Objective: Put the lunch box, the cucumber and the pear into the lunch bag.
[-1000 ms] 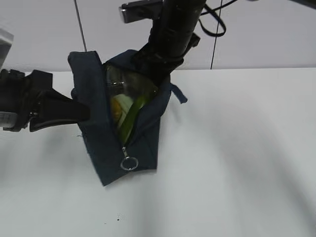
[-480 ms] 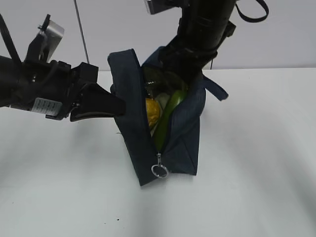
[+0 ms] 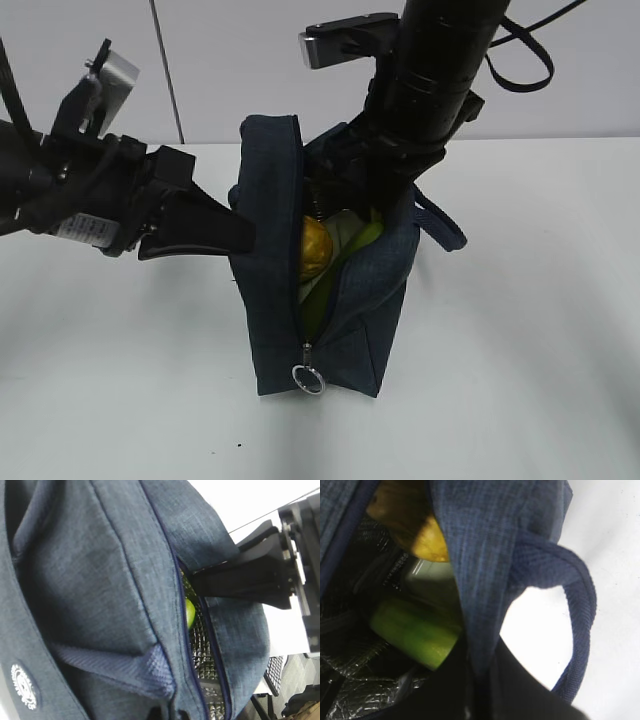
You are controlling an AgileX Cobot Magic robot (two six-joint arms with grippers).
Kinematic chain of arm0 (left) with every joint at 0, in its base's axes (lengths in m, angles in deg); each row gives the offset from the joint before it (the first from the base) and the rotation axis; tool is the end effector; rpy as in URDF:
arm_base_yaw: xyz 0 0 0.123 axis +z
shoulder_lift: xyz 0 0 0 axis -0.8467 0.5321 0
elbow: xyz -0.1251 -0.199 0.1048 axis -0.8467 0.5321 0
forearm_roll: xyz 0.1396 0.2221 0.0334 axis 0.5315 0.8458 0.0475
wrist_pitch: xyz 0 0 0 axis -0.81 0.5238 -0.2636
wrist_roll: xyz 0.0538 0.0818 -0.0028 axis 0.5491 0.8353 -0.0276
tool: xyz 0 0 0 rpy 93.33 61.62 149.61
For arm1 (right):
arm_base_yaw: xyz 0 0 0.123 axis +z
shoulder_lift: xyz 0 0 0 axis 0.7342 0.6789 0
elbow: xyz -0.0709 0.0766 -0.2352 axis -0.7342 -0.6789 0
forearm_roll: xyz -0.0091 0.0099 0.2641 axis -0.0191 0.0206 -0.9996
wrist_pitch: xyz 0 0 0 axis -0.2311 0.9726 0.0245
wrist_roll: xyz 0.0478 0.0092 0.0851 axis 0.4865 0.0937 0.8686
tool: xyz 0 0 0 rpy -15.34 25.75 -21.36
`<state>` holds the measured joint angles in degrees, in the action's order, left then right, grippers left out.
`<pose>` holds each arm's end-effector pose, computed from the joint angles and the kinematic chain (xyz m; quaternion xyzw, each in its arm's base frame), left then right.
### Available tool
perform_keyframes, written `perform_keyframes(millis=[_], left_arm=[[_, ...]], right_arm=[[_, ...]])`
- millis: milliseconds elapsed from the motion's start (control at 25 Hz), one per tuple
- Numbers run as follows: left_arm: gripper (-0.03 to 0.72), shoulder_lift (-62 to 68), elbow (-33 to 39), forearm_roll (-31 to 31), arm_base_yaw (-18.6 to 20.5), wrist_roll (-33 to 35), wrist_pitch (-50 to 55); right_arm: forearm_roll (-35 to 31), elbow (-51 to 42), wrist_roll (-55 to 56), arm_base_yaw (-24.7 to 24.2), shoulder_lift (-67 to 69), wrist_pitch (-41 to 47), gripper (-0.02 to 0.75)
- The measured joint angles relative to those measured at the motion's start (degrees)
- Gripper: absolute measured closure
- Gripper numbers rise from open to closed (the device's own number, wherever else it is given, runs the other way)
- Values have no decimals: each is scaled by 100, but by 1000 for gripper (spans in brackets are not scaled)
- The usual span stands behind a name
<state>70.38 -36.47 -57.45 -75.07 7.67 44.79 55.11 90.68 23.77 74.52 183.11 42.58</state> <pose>0.2650 -0.1563 0.2091 0.1638 0.8592 -0.4393 0.2048 0.3567 0.1939 0.2599 -0.2897 0.9476 0.0678 0.1163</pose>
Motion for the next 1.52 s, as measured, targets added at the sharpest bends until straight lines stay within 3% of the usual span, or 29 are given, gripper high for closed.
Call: perform_keyframes(millis=[200,280,480,600,1160,1520], left_arm=[[703,0,0,-11,0,0,6],[702,0,0,-11,0,0,15],[696,0,0,-20,0,0,83],[692,0,0,-27,0,0,104],[681,0,0,-45,0,2,208],[662,0,0,52,0,2,203]], right_arm=[[-65,0,-85,0,0,0,683],[-157,0,-218,0,0,0,602],[-302,0,-271,0,-4,0,278],[-326,0,-280,0,-13,0,181],[-350,0,-454,0,-1161,0,163],[-1597,-488,-1013,0,-2095,0,163]])
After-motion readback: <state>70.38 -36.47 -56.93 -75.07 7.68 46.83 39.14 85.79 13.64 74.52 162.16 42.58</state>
